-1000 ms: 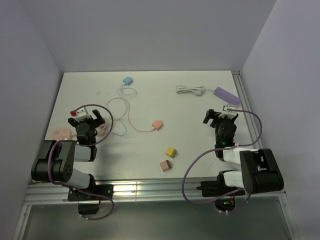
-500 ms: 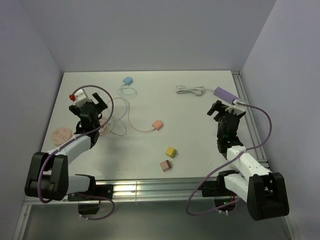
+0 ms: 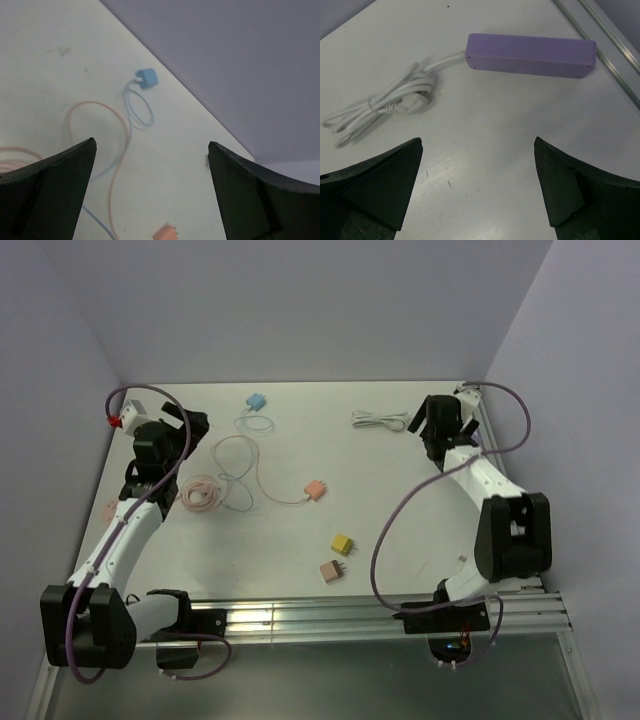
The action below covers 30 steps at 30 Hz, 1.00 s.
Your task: Insert the plug
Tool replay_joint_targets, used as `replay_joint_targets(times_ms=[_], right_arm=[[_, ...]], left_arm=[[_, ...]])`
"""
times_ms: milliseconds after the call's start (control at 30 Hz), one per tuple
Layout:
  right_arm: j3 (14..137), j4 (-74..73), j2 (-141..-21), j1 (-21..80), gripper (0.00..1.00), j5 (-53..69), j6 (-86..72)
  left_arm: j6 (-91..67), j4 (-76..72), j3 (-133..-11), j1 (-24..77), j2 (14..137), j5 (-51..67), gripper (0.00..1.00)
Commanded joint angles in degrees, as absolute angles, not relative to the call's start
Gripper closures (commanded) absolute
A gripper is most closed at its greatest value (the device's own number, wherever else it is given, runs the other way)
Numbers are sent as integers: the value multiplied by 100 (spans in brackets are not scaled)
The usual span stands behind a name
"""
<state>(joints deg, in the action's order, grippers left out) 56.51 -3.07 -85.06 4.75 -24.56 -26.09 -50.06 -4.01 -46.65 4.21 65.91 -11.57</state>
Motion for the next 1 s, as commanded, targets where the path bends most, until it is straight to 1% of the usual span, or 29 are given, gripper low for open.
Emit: replay_joint_targets(times_ms=[0, 67, 100, 200, 300, 367, 500, 633, 733, 900, 967], right_arm=[[7157, -1563, -9288, 308, 1, -2574, -2557], [7627, -1923, -9849, 168, 2, -2646, -2803], [8047, -2029, -10018, 106, 2, -2532, -2908], [8742, -2373, -10607, -245, 5, -2173, -3497], [9394, -2846, -11143, -404, 12, -2118, -4636], [9772, -3514, -11556, -431, 12, -2249, -5157], [10510, -4490, -12014, -431, 11, -2688, -6702], [10652, -4736, -12207, -431, 10, -2707, -7461], [10889, -5113, -12339, -422, 10, -3013, -8076], [10995, -4852, -12436, -439, 11, -3112, -8358], [11248, -4834, -12585, -474, 11, -3015, -8350]], left_arm=[[-5370, -1078, -4195, 439, 6136, 488, 1], [-5370, -1597, -4017, 509, 6056, 772, 1], [-5361, -1530, -4078, 562, 6099, 765, 2], [-5046, -1153, -4524, 860, 6432, 747, 5], [-4983, -896, -4746, 1247, 6635, 773, 8], [-5159, -1028, -4667, 1327, 6601, 852, 9], [-5282, -539, -4877, 1581, 6539, 695, 12], [-5343, -431, -4913, 1810, 6364, 677, 12], [-5335, -335, -4983, 1942, 6337, 774, 12], [-5344, -483, -4922, 2346, 6363, 800, 12], [-5335, -413, -4983, 2408, 6468, 817, 12]])
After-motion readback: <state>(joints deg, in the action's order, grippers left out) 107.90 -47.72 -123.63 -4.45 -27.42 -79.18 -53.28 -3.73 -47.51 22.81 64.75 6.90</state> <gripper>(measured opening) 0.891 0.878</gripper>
